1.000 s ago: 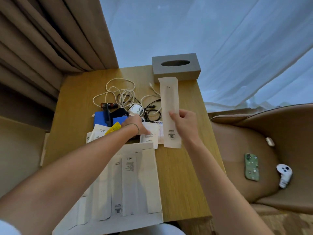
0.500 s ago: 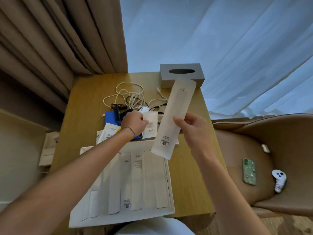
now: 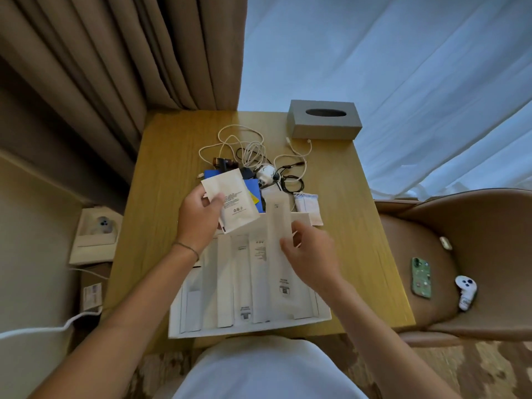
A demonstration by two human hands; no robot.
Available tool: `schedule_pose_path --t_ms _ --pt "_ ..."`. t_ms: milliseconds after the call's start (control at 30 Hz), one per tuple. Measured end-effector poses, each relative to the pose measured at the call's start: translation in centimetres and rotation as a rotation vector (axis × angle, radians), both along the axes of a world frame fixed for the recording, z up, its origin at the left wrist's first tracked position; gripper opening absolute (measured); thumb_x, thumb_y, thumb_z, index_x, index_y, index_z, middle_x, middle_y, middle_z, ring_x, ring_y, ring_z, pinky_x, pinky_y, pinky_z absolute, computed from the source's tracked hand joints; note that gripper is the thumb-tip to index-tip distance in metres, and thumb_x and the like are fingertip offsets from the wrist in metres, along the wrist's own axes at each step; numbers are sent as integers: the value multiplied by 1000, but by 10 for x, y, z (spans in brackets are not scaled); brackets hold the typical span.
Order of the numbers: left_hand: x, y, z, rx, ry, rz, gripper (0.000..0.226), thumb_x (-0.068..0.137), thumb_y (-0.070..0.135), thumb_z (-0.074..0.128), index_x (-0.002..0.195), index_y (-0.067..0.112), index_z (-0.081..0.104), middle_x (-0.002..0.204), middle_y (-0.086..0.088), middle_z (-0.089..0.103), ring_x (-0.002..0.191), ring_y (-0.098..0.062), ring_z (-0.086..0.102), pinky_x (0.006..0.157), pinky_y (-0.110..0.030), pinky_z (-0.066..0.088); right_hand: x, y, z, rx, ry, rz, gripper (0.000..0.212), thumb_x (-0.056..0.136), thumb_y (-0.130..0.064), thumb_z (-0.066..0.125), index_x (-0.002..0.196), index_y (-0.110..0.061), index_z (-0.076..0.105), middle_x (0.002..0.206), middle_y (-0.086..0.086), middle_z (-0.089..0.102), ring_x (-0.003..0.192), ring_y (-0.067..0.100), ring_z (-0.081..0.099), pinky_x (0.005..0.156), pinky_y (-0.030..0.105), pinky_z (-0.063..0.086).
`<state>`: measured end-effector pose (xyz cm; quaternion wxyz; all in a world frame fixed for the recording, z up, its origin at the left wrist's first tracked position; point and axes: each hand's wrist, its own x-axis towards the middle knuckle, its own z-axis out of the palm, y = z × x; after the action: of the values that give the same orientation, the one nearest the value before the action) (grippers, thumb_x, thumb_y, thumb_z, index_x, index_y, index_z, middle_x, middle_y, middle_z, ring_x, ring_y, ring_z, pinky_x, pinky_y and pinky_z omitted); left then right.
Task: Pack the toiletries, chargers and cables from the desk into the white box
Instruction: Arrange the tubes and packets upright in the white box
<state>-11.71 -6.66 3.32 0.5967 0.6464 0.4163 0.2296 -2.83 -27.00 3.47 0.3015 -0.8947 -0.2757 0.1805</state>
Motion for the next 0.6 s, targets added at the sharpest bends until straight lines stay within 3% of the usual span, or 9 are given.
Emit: schedule_pose_path --t_ms 67,133,200,267,333,467,600 --pt "-15 1 -1 -9 -8 14 15 97 10 59 103 22 65 91 6 72 85 -18 71 68 -36 58 -10 3 -17 -81 3 43 13 89 -22 61 76 -24 60 69 -11 64 59 10 62 47 27 52" --pt "-26 1 -2 -16 -11 18 13 97 12 59 105 21 65 93 5 72 85 -16 71 67 -36 59 -17 8 -32 -149 -3 79 25 86 -18 60 67 -31 50 65 -19 58 53 4 56 38 14 38" --pt "-35 0 -3 -15 -3 7 12 97 13 59 104 21 65 91 5 72 83 -15 71 64 -36 59 -18 14 -45 -251 -44 82 30 85 -17 60 64 -31 43 63 -19 52 51 1 50 36 11 29" --pt "-43 -2 -4 -17 7 -12 13 97 11 59 102 22 65 88 7 71 79 -12 70 58 -33 58 -18 20 -54 -369 -105 75 26 83 -16 60 66 -26 43 67 -11 58 53 6 48 42 21 34" --pt "-50 -4 -6 -29 17 -32 14 97 9 58 103 20 65 86 7 71 77 -12 69 57 -31 56 -17 26 -60 -439 -168 87 13 80 -9 60 81 -19 51 75 -1 66 56 18 51 48 28 39" --pt "-65 -5 -10 -42 43 -68 16 97 9 58 102 22 66 90 5 72 82 -13 70 65 -35 57 -22 36 -73 -519 -275 184 49 81 -3 62 126 -12 44 79 5 65 62 27 59 47 31 40" --pt "-76 -3 -13 -30 83 -101 16 97 12 60 105 24 65 92 10 72 86 -9 71 62 -34 60 -29 44 -86 -560 -327 221 59 80 -3 65 133 -9 39 86 6 70 59 26 50 50 32 37"
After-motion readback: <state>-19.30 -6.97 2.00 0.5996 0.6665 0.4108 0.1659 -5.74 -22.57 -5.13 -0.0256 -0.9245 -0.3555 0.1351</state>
